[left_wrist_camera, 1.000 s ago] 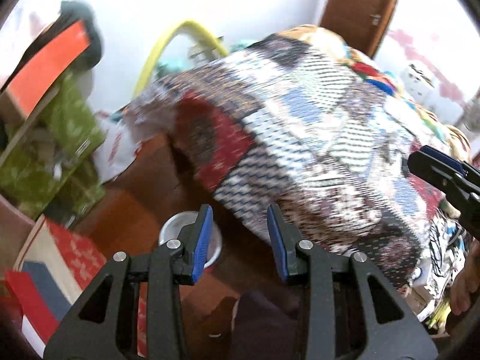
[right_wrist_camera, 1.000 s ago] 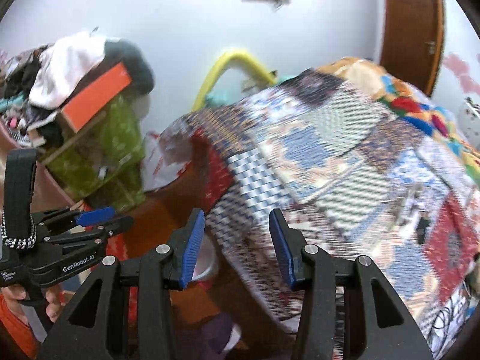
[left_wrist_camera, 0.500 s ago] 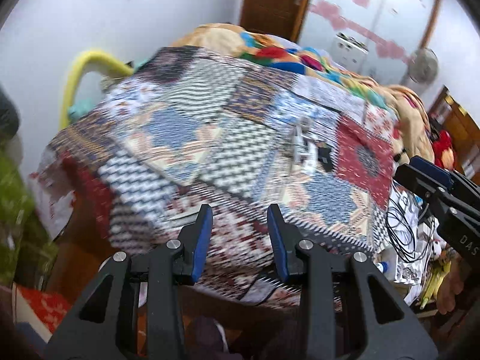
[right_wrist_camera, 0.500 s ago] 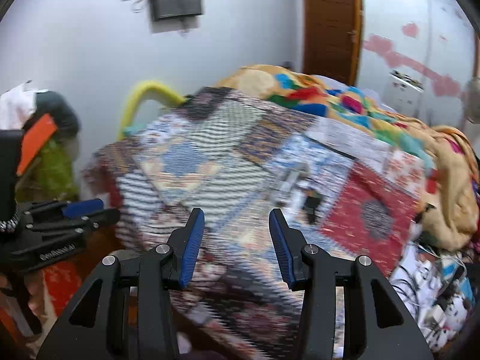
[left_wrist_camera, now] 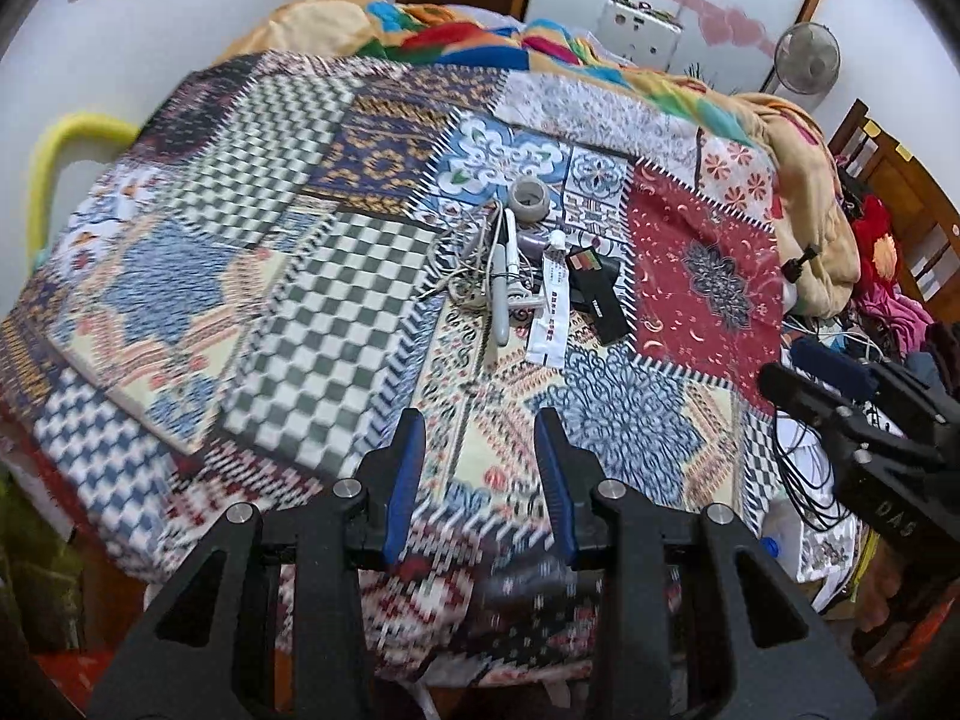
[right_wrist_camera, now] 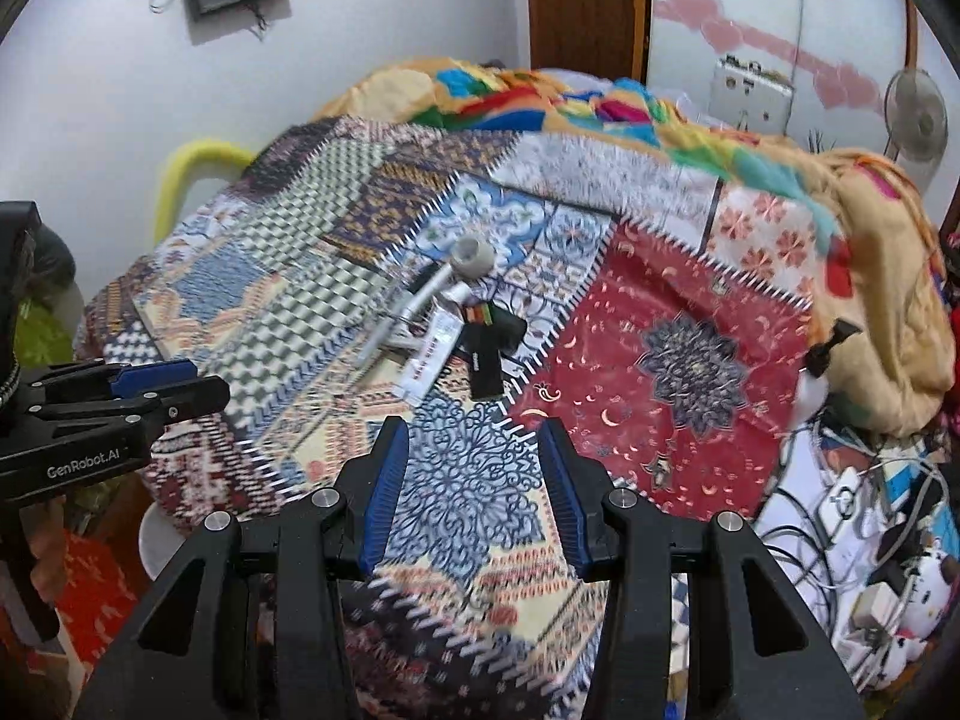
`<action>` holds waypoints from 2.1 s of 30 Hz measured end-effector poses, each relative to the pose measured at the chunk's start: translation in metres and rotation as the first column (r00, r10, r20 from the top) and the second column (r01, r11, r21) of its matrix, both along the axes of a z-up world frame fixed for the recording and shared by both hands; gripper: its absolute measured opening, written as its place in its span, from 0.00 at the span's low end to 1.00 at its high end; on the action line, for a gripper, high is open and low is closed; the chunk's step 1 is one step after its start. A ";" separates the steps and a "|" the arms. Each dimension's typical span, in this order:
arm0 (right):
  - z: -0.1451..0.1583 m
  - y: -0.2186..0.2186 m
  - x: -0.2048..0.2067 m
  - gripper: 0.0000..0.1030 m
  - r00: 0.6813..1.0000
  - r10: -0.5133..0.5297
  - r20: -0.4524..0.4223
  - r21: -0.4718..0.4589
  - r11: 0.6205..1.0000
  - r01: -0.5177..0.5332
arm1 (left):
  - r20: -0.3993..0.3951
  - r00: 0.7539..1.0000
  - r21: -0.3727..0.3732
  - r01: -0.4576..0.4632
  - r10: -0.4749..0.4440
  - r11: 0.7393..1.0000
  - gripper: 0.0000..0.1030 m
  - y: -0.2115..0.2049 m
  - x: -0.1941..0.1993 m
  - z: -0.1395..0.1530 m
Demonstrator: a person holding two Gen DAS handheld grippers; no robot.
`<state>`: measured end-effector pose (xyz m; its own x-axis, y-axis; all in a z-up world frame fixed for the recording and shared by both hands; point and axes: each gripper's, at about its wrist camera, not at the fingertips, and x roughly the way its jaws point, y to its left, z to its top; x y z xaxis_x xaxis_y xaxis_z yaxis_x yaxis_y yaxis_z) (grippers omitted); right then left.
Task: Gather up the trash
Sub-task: 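Grasp the black marker with the left tool while the right tool grasps a thin black pen, then carry the marker and pen with both tools down to the white bucket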
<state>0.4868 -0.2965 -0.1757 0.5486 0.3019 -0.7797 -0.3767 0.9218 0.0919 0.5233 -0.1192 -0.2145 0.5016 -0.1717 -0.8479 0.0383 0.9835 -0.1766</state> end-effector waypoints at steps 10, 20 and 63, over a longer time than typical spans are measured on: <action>-0.059 0.020 0.065 0.40 0.998 0.014 -0.067 0.013 1.000 -0.013 | -0.034 0.998 -0.072 0.042 -0.045 0.997 0.32 -0.009 0.065 -0.053; -0.083 0.034 0.097 0.26 0.998 0.019 -0.067 -0.012 1.000 -0.020 | -0.047 0.998 -0.171 0.020 -0.029 0.985 0.09 -0.010 0.092 -0.081; -0.082 0.013 0.017 0.09 0.982 0.034 -0.185 0.028 0.999 -0.029 | -0.059 0.996 0.099 0.065 -0.060 0.993 0.10 -0.004 0.013 -0.084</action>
